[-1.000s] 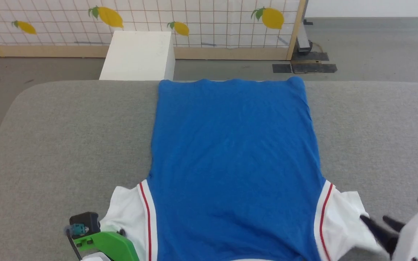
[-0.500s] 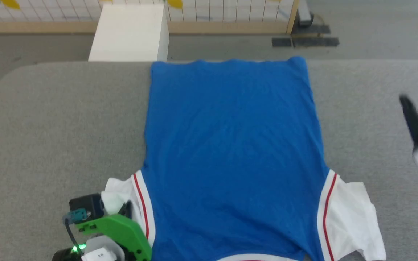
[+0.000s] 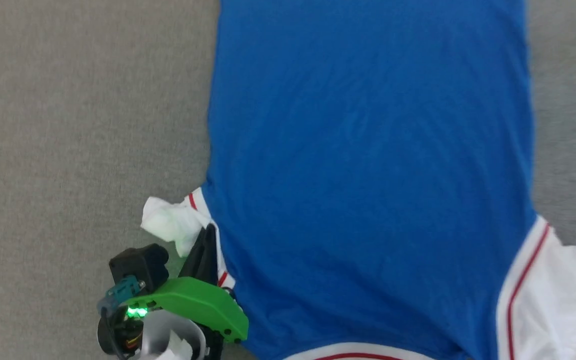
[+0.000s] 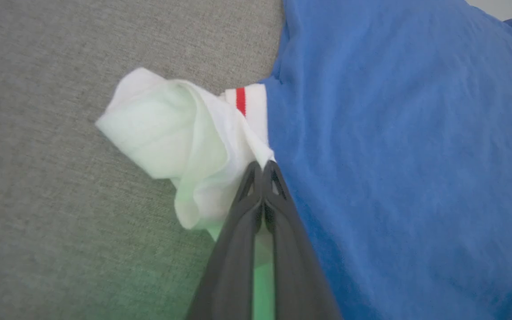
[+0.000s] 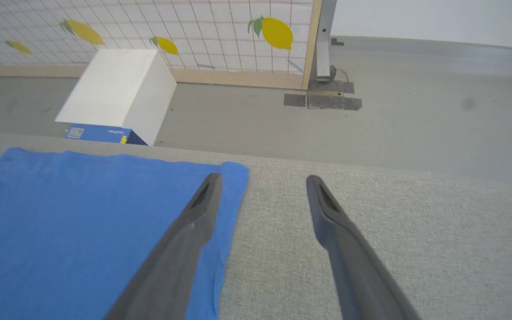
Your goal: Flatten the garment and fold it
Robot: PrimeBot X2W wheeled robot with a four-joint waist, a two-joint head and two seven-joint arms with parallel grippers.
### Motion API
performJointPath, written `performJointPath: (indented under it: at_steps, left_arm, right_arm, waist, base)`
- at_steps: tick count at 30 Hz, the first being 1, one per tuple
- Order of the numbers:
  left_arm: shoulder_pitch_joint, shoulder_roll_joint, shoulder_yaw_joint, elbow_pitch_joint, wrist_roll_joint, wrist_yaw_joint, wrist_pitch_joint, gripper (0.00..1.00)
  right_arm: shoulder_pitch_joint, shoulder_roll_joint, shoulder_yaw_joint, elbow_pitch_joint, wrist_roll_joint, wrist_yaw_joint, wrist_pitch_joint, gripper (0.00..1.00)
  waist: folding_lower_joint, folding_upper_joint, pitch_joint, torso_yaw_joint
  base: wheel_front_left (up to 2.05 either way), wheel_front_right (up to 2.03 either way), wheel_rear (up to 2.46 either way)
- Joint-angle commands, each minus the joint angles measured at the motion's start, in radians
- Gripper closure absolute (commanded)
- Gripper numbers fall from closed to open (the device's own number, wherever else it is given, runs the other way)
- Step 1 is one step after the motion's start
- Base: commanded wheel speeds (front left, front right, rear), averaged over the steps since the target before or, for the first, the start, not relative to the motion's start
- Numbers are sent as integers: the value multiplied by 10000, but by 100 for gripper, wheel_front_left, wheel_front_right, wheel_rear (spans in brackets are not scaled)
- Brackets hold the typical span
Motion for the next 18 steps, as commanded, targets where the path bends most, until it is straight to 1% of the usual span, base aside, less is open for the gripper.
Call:
performJointPath:
  at_steps: [1, 6, 10, 18]
  left_arm:
    - [62, -52, -20, -181, 149, 104, -116, 100]
    - [367, -124, -144, -807, 351, 326, -290, 100]
    - [454, -229, -241, -901, 304, 333, -356, 100]
    - [363, -421, -317, -473, 128, 188, -582, 100]
  right_arm:
    - [-388, -176, 298, 208, -176, 35, 346, 0]
    - [-1405, -805, 1337, 680, -441, 35, 1771, 0]
    - [-1766, -1197, 1940, 847, -485, 35, 2645, 0]
    - [-1574, -1636, 3118, 705, 19, 35, 3479, 0]
  waist:
    - [-2, 0, 1612, 1166]
    - [-2, 0, 2183, 1479]
    - [-2, 0, 2439, 1609]
    - [-2, 0, 2497, 1554]
  base:
    - [0, 0, 0]
    - [0, 0, 0]
    - [0, 0, 0]
    - [0, 0, 0]
